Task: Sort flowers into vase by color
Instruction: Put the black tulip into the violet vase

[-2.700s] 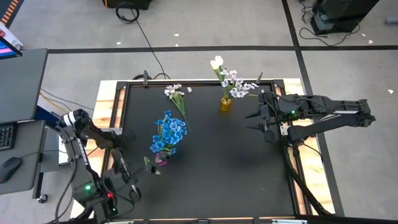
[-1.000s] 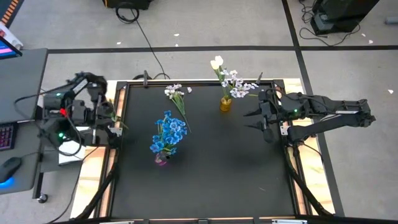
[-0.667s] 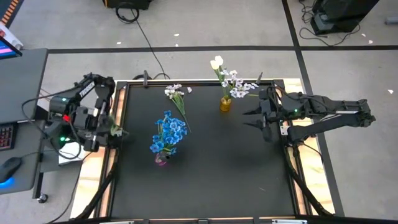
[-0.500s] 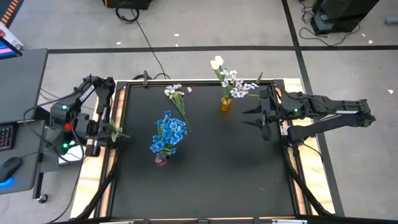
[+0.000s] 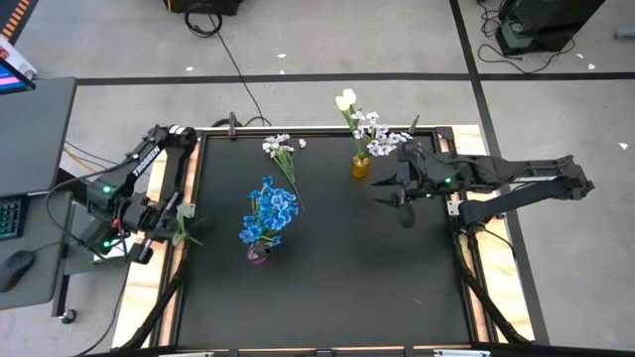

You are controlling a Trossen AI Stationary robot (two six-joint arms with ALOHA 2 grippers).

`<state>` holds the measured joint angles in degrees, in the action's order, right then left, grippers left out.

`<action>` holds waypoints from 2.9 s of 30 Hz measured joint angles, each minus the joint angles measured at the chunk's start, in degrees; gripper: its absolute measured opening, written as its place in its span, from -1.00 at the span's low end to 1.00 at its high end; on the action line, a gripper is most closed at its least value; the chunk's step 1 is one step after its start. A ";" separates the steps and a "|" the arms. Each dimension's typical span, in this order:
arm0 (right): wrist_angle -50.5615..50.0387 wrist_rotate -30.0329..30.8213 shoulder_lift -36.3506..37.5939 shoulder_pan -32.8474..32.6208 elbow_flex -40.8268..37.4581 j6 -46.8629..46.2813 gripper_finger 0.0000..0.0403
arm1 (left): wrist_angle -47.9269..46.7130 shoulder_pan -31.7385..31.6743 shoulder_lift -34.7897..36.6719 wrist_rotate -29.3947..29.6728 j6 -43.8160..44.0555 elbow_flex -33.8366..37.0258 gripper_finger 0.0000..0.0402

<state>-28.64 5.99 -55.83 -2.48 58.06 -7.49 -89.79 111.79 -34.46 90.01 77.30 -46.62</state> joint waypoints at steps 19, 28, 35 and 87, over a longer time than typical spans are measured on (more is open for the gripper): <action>2.08 -2.61 -4.42 -0.07 0.00 0.68 -0.06 | 4.51 -5.64 -0.04 0.07 -6.15 0.05 -0.90; 2.06 -2.63 -4.40 -0.07 0.00 0.62 -0.06 | 5.21 -27.19 -2.33 0.03 -5.01 0.16 -0.90; 2.06 -2.65 -4.40 -0.07 0.00 0.60 -0.06 | 6.05 -47.62 -5.01 0.00 -8.40 0.16 -0.90; 7.61 -5.83 -4.42 -0.17 0.00 -1.81 -0.06 | 5.41 -27.06 2.54 -0.04 -14.93 0.08 -0.90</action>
<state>-21.04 0.16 -60.25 -2.66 58.06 -9.30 -84.38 84.73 -31.92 89.97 62.37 -46.54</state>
